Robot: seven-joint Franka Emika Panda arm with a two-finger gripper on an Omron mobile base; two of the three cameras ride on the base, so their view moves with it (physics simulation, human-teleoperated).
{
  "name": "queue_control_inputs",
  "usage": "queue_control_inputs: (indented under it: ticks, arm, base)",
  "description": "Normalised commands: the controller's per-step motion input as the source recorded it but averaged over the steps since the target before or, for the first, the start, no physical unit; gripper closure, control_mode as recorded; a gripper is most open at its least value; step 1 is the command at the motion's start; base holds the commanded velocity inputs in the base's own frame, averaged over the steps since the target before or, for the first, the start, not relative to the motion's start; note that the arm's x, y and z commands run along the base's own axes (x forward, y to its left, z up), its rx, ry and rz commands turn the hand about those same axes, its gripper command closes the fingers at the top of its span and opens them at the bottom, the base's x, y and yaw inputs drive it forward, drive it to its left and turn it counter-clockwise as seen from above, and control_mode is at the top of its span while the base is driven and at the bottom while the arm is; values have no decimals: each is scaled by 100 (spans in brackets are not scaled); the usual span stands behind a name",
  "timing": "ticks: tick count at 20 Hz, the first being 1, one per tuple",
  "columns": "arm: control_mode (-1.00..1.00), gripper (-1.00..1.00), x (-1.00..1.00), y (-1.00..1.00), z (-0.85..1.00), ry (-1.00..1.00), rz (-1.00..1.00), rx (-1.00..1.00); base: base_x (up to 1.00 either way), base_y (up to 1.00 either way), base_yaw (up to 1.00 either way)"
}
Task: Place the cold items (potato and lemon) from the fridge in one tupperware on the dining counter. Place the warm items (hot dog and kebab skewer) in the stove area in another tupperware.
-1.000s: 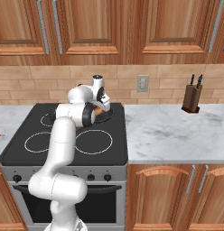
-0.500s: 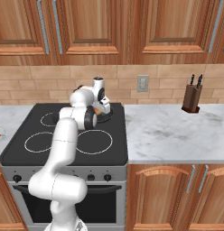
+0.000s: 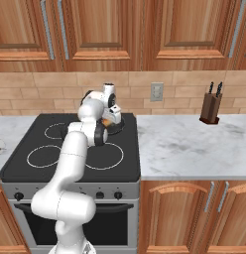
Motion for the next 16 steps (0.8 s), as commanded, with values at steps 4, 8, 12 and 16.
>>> queue_control_inputs:
  ticks: [4,8,12,16]
  arm:
    - [-100,100,-8,0,-10,7,-2,0]
    - [-100,100,0,-2,0,0,-7,0]
    - [-100,100,-27,-19,13,-15,-5,3]
    - [-100,100,-44,0,13,-21,0,-1]
  base:
    - [0,0,0]
    - [0,0,0]
    - [0,0,0]
    - [0,0,0]
